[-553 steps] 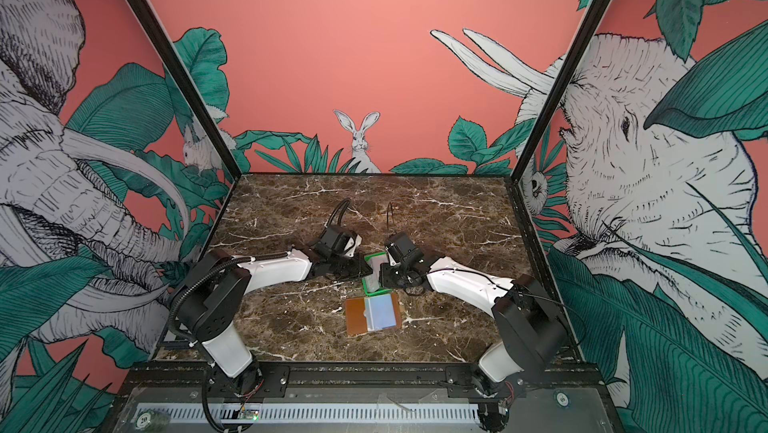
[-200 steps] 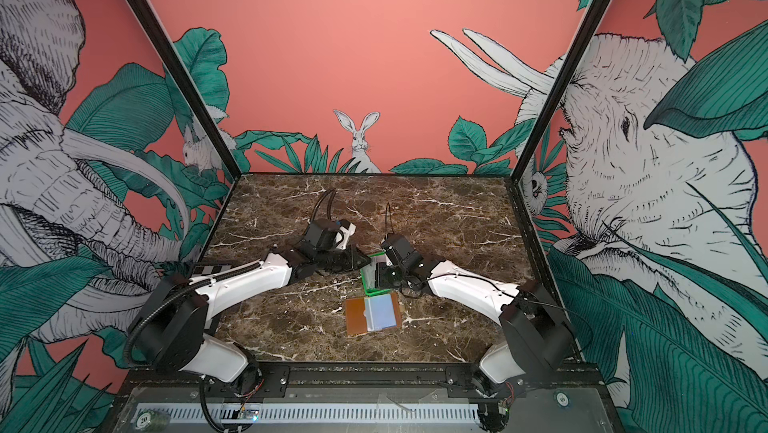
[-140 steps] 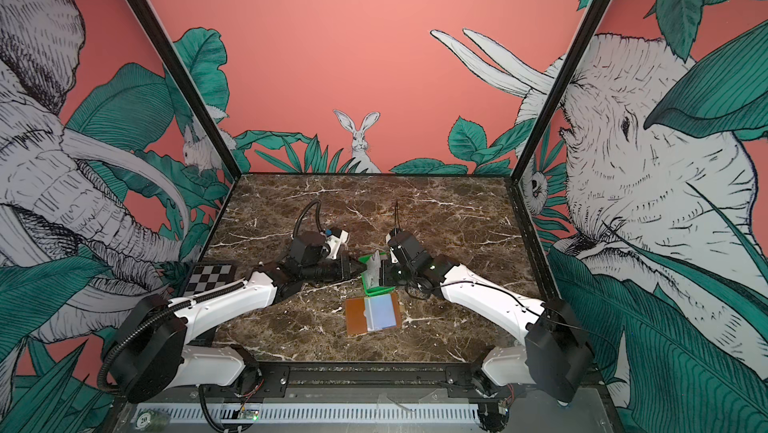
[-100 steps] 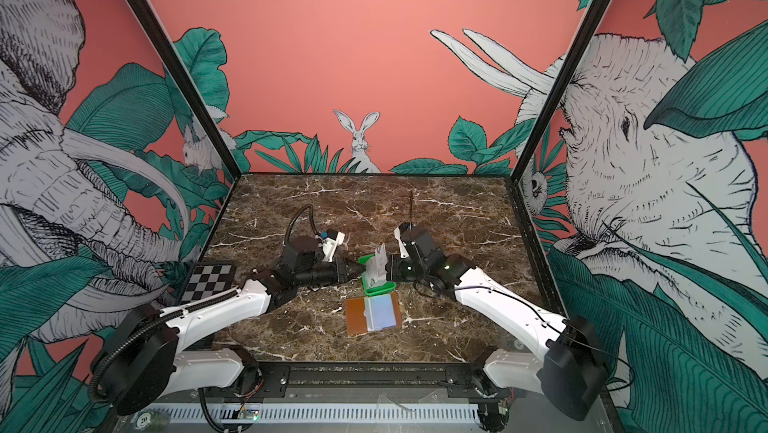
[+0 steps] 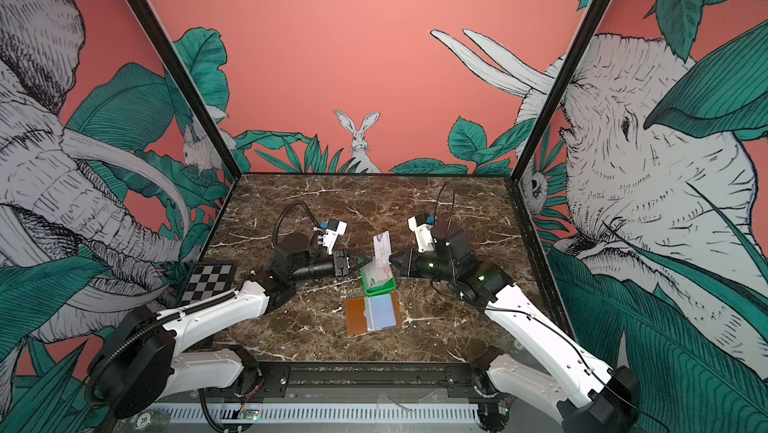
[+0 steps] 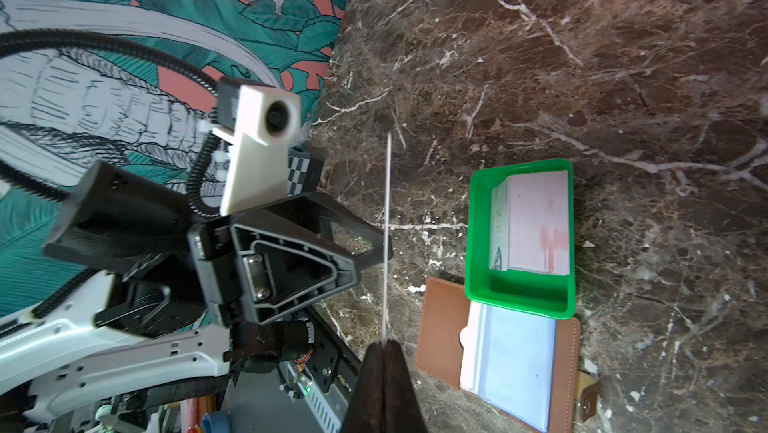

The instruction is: Put the credit cards into the card holder

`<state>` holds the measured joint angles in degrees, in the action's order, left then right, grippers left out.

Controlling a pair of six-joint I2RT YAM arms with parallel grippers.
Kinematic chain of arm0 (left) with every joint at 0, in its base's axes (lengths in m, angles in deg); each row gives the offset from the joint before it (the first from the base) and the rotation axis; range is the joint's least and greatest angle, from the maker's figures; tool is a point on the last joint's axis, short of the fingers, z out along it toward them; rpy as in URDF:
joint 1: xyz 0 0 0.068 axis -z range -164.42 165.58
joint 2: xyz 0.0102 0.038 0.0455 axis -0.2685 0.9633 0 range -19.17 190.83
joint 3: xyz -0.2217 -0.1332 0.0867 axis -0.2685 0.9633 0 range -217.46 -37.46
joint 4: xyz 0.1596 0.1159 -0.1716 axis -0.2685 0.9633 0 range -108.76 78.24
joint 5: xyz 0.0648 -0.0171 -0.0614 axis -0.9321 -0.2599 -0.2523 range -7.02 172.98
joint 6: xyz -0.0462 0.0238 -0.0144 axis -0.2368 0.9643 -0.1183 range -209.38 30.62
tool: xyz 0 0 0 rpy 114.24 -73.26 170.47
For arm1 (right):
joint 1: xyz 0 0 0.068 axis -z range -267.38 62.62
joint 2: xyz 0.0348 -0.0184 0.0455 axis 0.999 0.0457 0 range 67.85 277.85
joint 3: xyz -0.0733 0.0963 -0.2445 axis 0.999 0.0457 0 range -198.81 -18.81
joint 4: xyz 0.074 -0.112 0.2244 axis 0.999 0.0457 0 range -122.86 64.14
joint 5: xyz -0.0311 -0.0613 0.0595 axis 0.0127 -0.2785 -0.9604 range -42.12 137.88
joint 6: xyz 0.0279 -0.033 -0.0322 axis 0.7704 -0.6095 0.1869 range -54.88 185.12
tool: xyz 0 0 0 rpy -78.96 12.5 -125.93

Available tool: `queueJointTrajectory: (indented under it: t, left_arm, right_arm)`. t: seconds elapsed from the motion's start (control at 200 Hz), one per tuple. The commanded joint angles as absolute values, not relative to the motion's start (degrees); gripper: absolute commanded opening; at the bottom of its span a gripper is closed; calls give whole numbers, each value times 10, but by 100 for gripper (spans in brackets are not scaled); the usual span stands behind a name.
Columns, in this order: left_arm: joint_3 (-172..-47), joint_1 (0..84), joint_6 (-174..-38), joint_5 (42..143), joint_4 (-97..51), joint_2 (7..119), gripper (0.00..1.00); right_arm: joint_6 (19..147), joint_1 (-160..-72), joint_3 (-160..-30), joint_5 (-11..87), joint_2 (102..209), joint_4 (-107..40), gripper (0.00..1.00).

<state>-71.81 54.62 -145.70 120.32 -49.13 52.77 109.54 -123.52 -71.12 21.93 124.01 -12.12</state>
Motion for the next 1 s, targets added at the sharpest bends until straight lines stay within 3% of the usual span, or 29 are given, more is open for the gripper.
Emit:
queueJointTrajectory:
  t: [0.0, 0.795, 0.995]
  left_arm:
    - [-727, 543, -1480, 1234, -551, 530, 36]
    - [-744, 543, -1511, 1269, -591, 538, 24]
    - [-744, 543, -1507, 1270, -592, 542, 12]
  right_arm:
    - [1113, -1229, -725, 182, 1225, -143, 0]
    - [1144, -1222, -667, 151, 1220, -195, 0]
    - [1144, -1222, -655, 158, 1222, -190, 0]
